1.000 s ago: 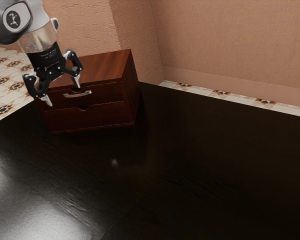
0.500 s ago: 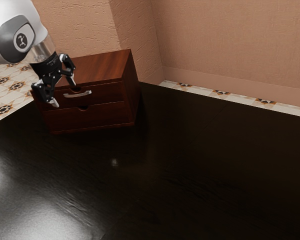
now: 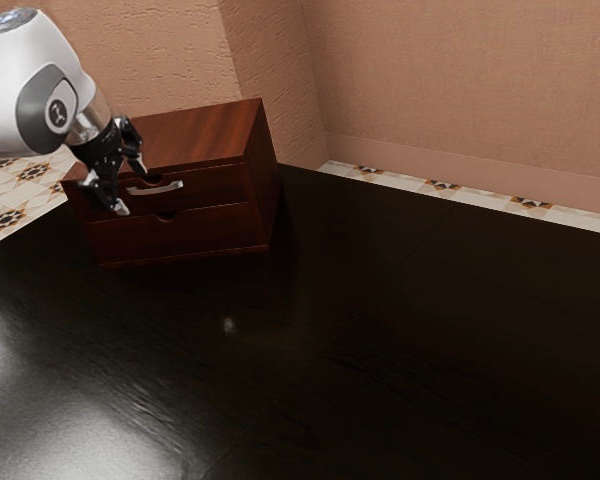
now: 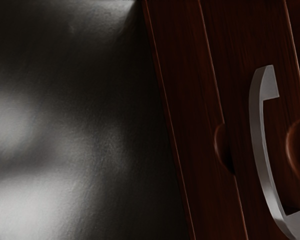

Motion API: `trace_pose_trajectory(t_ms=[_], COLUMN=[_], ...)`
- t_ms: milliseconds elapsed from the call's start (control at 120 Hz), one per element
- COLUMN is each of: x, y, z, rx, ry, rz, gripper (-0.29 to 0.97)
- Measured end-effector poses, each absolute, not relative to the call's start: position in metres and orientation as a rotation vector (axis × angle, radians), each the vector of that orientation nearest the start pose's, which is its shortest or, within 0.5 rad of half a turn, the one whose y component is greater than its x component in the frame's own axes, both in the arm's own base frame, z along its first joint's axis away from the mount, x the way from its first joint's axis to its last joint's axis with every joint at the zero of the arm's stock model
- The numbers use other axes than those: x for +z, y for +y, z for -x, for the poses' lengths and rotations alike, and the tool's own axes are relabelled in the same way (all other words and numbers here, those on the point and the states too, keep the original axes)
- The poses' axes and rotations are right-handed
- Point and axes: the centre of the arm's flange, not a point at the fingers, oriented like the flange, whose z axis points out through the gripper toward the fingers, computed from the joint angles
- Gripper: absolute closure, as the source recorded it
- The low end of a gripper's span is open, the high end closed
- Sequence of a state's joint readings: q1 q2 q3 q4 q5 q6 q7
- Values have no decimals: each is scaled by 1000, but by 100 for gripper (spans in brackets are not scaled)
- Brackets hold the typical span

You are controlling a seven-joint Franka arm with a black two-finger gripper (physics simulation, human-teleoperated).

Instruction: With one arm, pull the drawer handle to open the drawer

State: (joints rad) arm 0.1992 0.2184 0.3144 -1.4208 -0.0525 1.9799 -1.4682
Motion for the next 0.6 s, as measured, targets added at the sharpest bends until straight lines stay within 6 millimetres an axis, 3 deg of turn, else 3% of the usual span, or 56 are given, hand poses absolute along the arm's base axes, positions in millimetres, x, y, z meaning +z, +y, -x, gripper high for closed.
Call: trace_pose_trajectory(t_ms=[192, 600], x=[598, 584], y=[304, 325], z=[-594, -598], rx=[491, 510], ry=[2475, 2502], rz=[-1581, -1489], gripper=[15, 23])
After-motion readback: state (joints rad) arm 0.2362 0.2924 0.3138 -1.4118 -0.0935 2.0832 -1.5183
